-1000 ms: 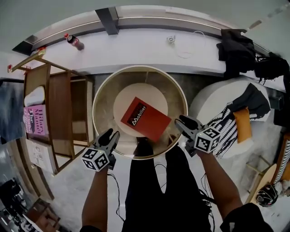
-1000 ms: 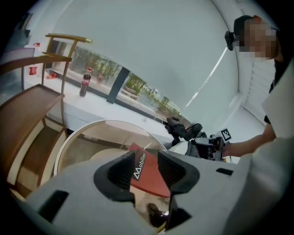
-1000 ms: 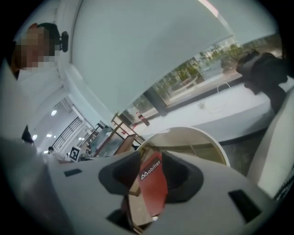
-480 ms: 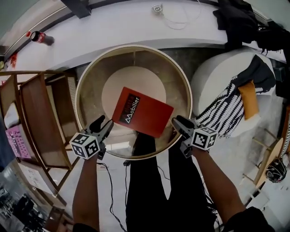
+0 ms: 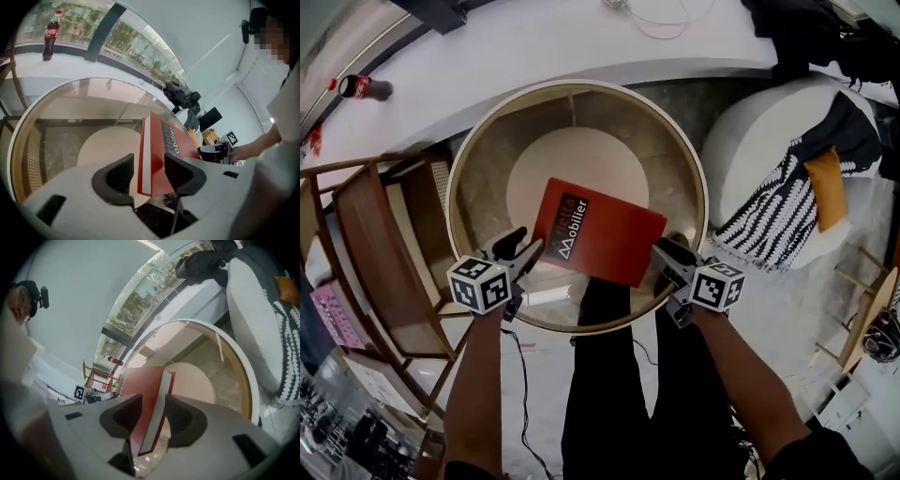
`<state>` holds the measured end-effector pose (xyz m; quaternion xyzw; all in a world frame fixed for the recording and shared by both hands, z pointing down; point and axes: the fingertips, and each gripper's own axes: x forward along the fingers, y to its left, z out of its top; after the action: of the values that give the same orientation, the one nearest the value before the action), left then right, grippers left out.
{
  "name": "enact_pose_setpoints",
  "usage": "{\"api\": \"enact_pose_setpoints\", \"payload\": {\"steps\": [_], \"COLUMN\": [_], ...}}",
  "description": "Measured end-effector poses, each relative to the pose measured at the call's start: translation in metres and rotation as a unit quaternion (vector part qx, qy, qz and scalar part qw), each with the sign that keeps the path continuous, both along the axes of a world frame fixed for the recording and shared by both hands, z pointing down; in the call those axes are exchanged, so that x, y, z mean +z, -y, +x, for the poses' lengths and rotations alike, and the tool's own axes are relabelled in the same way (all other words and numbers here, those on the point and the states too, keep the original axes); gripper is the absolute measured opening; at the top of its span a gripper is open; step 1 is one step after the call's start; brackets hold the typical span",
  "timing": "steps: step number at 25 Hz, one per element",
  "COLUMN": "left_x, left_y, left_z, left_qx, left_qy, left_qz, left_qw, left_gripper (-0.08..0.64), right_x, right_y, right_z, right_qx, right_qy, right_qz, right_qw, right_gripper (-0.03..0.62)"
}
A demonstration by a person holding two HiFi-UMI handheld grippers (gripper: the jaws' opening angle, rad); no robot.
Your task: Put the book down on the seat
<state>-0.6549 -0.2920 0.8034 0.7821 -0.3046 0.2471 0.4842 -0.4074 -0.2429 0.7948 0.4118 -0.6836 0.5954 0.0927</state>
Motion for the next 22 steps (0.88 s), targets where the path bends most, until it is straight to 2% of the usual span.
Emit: {"api": "enact_pose_setpoints", "payload": {"steps": [8, 14, 17, 22], "left_x": [0.002, 0.001, -0.001, -0.002], "left_y": [0.005, 0.003, 0.001, -0.003], "left_z": [0.003, 0.007, 0.01, 0.012], "left_qx": [-0.007, 0.005, 0.005, 0.003], "left_qy": [-0.016, -0.018, -0.025, -0.017], "left_qz": [-0.007, -0.003, -0.008, -0.011], "left_qw": [0.9998, 0.9998, 0.9996, 0.9998], "left_gripper": [0.189, 0.178, 0.129, 0.129], "right_x": [0.006, 0.006, 0.005, 0.003], "right_y": [-0.002, -0.001, 0.0, 0.003], "right_z": [-0.007, -0.008, -0.008, -0.006], "right_qx": [-0.003, -0.002, -0.002, -0.002], "right_qy": [0.001, 0.003, 0.007, 0.01], "right_qz": [-0.003, -0.002, 0.001, 0.007], "right_qw": [1.0, 1.0, 1.0, 1.0], "right_gripper": [0.146, 0.138, 0.135, 0.127]}}
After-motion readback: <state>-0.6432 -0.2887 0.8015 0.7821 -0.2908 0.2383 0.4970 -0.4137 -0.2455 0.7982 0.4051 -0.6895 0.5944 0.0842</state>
